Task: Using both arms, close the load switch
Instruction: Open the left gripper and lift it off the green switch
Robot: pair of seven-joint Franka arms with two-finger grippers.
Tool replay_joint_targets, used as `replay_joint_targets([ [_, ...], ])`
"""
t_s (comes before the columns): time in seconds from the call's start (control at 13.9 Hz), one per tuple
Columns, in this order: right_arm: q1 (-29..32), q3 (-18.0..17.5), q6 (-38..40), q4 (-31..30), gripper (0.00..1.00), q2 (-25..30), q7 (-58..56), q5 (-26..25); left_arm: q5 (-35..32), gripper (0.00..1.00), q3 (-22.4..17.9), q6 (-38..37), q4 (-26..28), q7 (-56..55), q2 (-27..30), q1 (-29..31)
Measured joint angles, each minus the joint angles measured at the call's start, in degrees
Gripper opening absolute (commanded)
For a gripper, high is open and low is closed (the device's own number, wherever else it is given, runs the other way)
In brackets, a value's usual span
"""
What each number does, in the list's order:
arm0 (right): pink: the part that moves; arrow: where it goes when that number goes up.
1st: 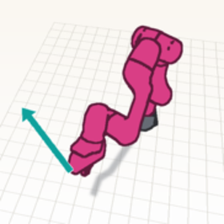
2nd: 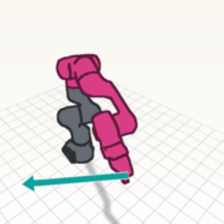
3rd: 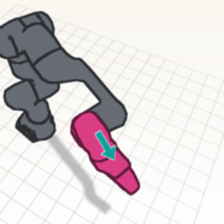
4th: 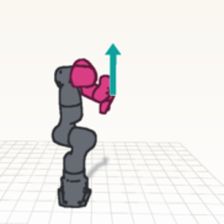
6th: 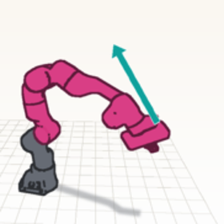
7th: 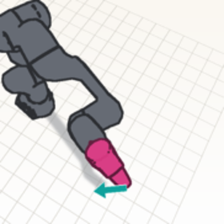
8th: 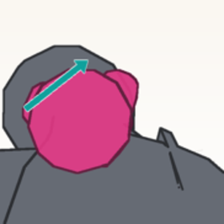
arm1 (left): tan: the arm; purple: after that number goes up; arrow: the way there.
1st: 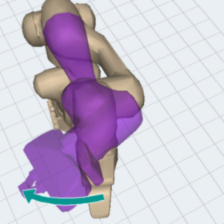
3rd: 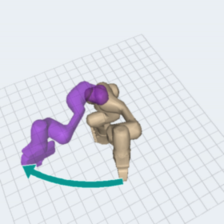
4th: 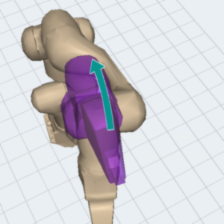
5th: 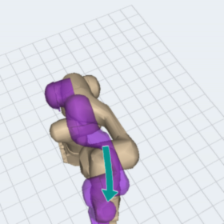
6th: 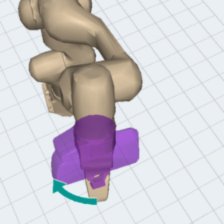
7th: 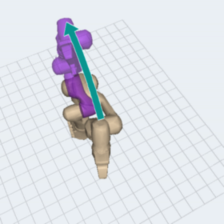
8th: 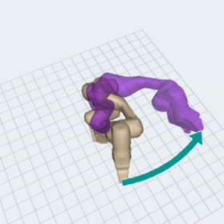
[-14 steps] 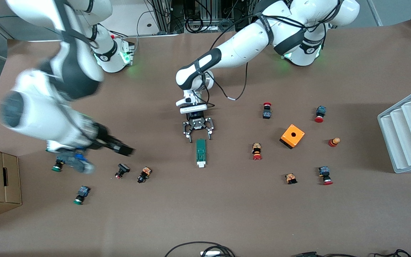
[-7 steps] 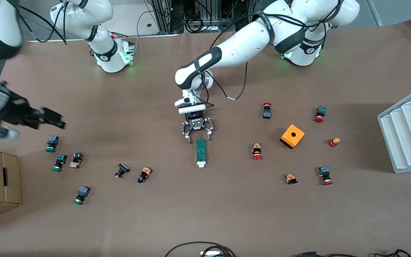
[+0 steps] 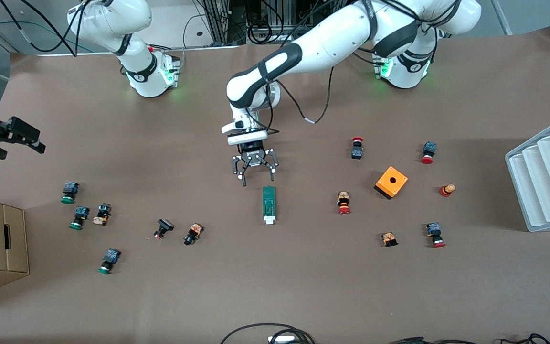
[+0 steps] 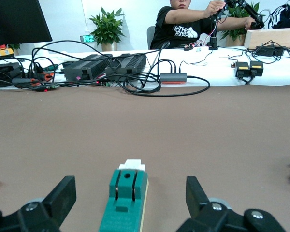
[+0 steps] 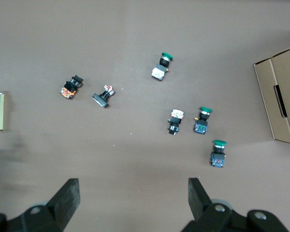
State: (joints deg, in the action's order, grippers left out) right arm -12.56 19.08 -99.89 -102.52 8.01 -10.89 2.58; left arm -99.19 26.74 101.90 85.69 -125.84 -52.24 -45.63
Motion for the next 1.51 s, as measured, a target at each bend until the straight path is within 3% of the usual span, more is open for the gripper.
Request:
replay_joint_targets([
  [0.58,-0.45,-0.36,-0.89,-0.56,1.0,-1.98,-0.21,0.0,10.01,1.0,0.0,4.92,-0.3,12.5,7.31,1.82],
  [0.94,-0.53,-0.55,-0.93,-0.33,1.0,-2.09,-0.22,0.0,20.2,1.0,0.0,8.17,-1.64,25.68,13.53,3.73],
  [1.51,-0.65,-0.73,-0.9,0.41,1.0,-2.26,-0.2,0.0,32.39,1.0,-0.05,11.95,-2.26,37.44,20.04,7.85],
])
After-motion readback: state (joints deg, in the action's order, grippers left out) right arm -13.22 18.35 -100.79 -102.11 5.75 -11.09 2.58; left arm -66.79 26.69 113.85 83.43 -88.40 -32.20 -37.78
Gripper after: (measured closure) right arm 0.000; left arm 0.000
